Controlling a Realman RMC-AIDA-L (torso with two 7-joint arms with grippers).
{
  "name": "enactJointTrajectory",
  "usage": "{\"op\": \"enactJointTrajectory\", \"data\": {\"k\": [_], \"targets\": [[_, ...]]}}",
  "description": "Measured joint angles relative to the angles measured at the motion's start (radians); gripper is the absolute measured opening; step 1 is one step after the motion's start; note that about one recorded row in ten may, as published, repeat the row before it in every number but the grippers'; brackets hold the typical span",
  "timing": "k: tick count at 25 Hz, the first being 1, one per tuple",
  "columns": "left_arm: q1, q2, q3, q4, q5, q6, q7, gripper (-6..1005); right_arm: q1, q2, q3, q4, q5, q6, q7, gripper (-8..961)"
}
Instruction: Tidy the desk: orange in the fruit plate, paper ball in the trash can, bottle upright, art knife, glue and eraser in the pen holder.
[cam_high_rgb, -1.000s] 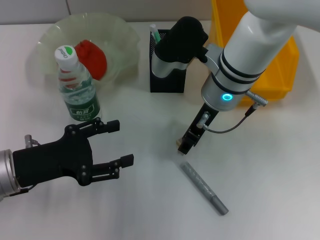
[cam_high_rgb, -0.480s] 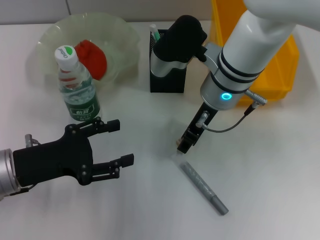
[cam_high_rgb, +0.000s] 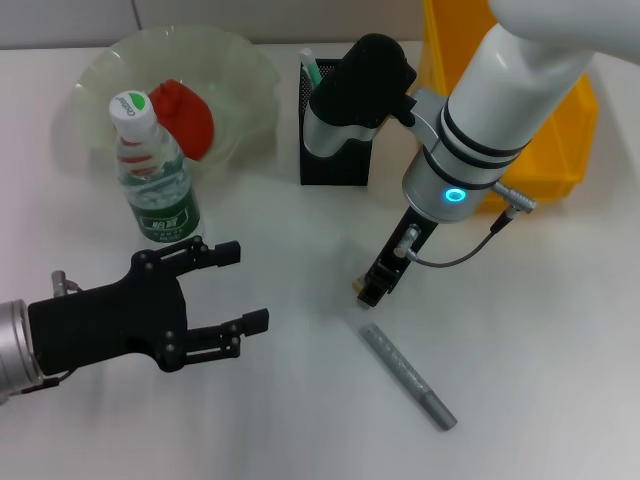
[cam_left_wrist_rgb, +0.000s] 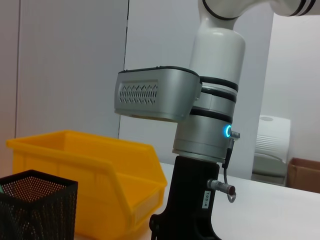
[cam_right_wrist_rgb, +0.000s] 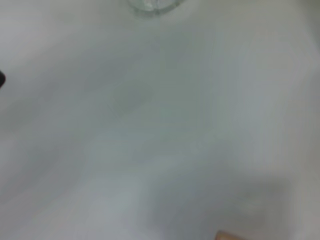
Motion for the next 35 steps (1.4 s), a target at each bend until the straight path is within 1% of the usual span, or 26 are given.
{"op": "enactJointTrajectory", "data": {"k": [3, 13, 30, 32, 35], "targets": [[-0.001, 0.000, 0.000, -0.002, 0.000, 0.000, 0.000, 819, 0.000, 0.000, 0.000, -0.001, 0.000, 0.000, 0.000, 458], [-0.001, 0.000, 0.000, -0.002, 0.000, 0.000, 0.000, 819, 0.000, 0.000, 0.000, -0.003, 0.000, -0.008, -0.002, 463], [-0.001, 0.000, 0.000, -0.002, 0.000, 0.000, 0.000, 819, -0.001, 0.000, 0.002, -0.011, 0.000, -0.006, -0.002, 427], [-0.001, 0.000, 0.000, -0.002, 0.000, 0.000, 0.000, 819, -0.006, 0.000, 0.003, -0.020, 0.000, -0.006, -0.002, 425], [-0.001, 0.000, -0.001, -0.002, 0.000, 0.000, 0.000, 819, -0.032, 0.000, 0.008, -0.056, 0.000, -0.008, -0.001, 423]]}}
